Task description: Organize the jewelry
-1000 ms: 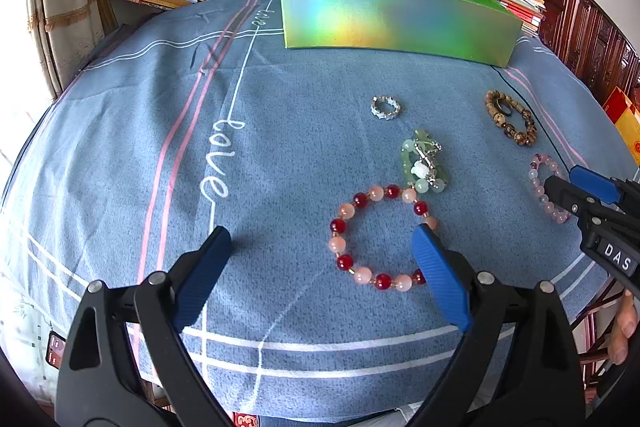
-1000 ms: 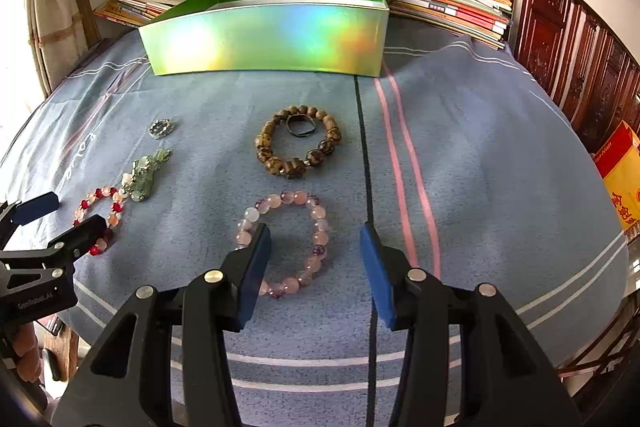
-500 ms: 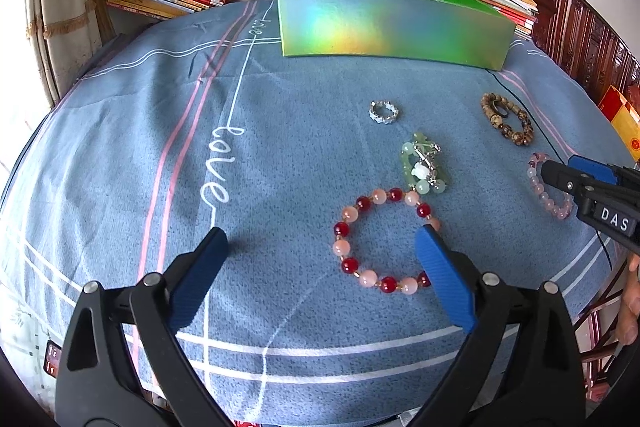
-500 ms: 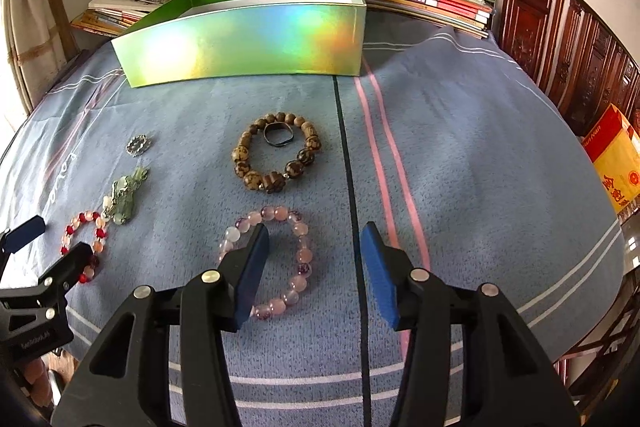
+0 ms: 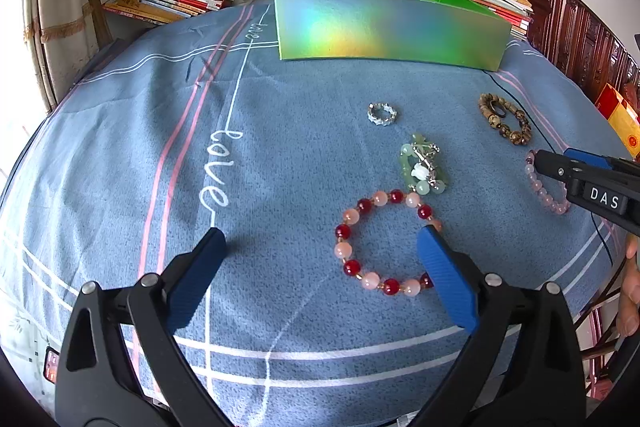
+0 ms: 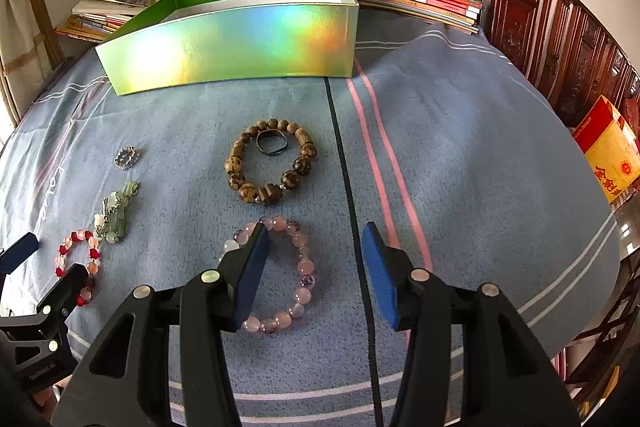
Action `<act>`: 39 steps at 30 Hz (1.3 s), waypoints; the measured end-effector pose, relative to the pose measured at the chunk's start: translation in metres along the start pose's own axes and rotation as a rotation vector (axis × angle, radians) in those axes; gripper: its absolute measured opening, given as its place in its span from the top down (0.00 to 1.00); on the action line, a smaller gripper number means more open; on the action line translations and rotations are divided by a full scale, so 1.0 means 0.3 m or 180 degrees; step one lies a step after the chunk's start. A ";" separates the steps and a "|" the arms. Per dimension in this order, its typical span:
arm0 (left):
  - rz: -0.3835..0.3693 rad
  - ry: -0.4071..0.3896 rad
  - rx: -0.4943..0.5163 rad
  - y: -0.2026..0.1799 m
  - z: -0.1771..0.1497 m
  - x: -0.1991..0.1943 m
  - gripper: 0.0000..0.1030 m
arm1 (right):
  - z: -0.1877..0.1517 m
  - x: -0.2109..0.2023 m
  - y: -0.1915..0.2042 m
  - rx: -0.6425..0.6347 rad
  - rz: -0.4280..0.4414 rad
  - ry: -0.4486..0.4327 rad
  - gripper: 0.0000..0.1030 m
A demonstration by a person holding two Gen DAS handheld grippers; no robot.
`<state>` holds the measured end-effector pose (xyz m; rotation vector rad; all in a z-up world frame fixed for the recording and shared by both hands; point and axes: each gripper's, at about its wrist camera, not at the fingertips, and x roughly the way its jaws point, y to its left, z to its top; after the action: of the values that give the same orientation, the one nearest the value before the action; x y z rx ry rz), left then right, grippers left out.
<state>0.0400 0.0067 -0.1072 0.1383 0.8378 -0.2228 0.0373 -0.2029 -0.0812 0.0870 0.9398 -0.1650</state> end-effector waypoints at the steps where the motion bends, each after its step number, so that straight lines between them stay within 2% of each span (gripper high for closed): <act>1: 0.0000 0.0000 0.0000 -0.001 0.000 0.000 0.07 | 0.000 0.000 0.000 0.0002 -0.0002 0.0001 0.52; 39: -0.0002 0.0012 0.0001 0.007 0.001 0.007 0.06 | 0.003 0.000 0.009 -0.0055 -0.0015 -0.0024 0.53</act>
<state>0.0420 0.0084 -0.1085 0.1387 0.8415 -0.2233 0.0383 -0.2003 -0.0806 0.0684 0.9340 -0.1615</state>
